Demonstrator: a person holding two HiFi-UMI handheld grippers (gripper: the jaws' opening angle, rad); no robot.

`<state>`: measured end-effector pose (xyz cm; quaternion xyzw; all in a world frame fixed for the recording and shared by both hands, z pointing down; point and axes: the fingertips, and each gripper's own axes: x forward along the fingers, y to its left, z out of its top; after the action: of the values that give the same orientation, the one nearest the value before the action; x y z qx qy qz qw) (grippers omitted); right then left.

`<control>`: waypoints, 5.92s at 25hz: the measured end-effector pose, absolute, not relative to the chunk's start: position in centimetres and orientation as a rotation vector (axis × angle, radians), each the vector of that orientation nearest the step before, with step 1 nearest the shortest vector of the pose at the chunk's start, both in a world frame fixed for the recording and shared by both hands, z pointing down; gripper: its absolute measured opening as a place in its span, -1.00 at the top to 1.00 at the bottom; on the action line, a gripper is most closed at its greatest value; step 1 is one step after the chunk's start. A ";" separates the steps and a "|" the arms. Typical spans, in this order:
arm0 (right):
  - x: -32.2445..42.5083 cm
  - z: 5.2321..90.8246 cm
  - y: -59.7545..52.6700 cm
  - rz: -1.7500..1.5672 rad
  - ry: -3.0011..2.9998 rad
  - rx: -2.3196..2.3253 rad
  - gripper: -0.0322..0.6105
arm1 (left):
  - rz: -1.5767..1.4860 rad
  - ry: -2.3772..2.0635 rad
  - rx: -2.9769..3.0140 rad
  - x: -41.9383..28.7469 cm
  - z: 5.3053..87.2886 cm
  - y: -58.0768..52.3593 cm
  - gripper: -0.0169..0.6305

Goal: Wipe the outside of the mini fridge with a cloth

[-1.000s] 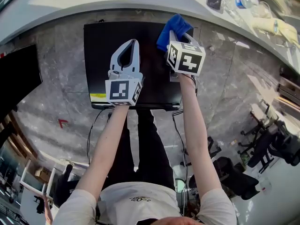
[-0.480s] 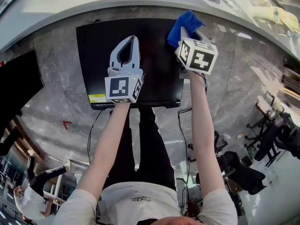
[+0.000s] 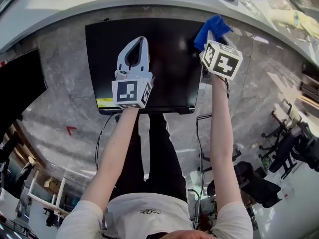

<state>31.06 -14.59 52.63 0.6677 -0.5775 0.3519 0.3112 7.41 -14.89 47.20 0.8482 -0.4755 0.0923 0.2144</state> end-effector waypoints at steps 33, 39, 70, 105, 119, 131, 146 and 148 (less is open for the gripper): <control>-12.3 46.9 -15.1 1.070 -2.135 1.262 0.71 | 0.167 -1.750 2.115 -20.6 44.0 -10.8 0.93; -13.4 50.6 -15.5 1.049 -2.033 1.272 0.71 | 0.179 -1.782 2.055 -23.5 45.4 -9.1 0.93; 1.9 52.0 -14.3 0.950 -1.902 1.385 0.71 | 0.170 -1.615 2.113 -9.2 45.6 -8.9 0.93; 24.6 52.3 -8.7 0.900 -1.679 1.623 0.71 | 0.267 -1.446 2.227 4.5 46.8 -6.7 0.93; 30.0 52.6 -7.7 0.914 -1.543 1.749 0.71 | 0.273 -1.429 2.242 5.2 47.1 -7.0 0.93; 20.6 46.6 -9.2 0.839 -1.771 1.665 0.71 | 0.242 -1.513 2.202 0.4 45.7 -7.4 0.93; -5.9 44.9 -11.9 0.961 -2.123 1.317 0.71 | 0.210 -1.729 2.072 -15.8 44.7 -7.8 0.93; -9.0 45.9 -11.4 0.984 -2.137 1.256 0.71 | 0.211 -1.736 2.055 -17.3 45.2 -7.5 0.93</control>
<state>-8.95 -11.41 45.85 0.4577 -0.7789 0.3587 0.2349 -17.29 -7.46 45.16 0.7429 -0.6277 0.0764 0.2197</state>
